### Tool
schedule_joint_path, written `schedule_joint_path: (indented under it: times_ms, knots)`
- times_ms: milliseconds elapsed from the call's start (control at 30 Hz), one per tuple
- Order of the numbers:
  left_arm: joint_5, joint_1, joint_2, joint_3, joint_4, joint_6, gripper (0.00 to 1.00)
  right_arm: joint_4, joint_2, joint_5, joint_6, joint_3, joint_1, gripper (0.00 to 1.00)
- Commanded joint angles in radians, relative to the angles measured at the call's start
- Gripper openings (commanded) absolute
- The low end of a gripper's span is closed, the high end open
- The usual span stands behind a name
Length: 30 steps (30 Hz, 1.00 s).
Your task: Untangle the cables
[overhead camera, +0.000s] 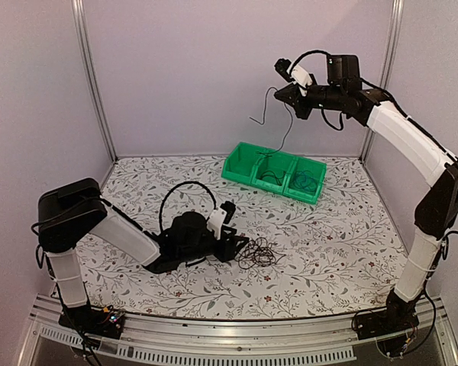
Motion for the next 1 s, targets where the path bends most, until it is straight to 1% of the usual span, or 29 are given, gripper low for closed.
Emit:
schedule_joint_path:
  times_ms: [0, 100, 533, 967]
  knots:
    - [-0.017, -0.008, -0.009, 0.014, -0.039, -0.015, 0.56, 0.073, 0.050, 0.088, -0.024, 0.048, -0.008, 0.00]
    - [-0.020, -0.009, -0.005, 0.032, -0.059, -0.012, 0.57, 0.086, 0.087, 0.106, -0.028, 0.061, -0.020, 0.00]
    - [-0.037, -0.007, -0.006, 0.042, -0.079, 0.002, 0.56, 0.099, 0.183, 0.116, 0.004, 0.065, -0.072, 0.00]
    - [-0.075, -0.008, -0.052, 0.014, -0.108, 0.000, 0.56, 0.118, 0.420, 0.074, 0.051, 0.093, -0.135, 0.00]
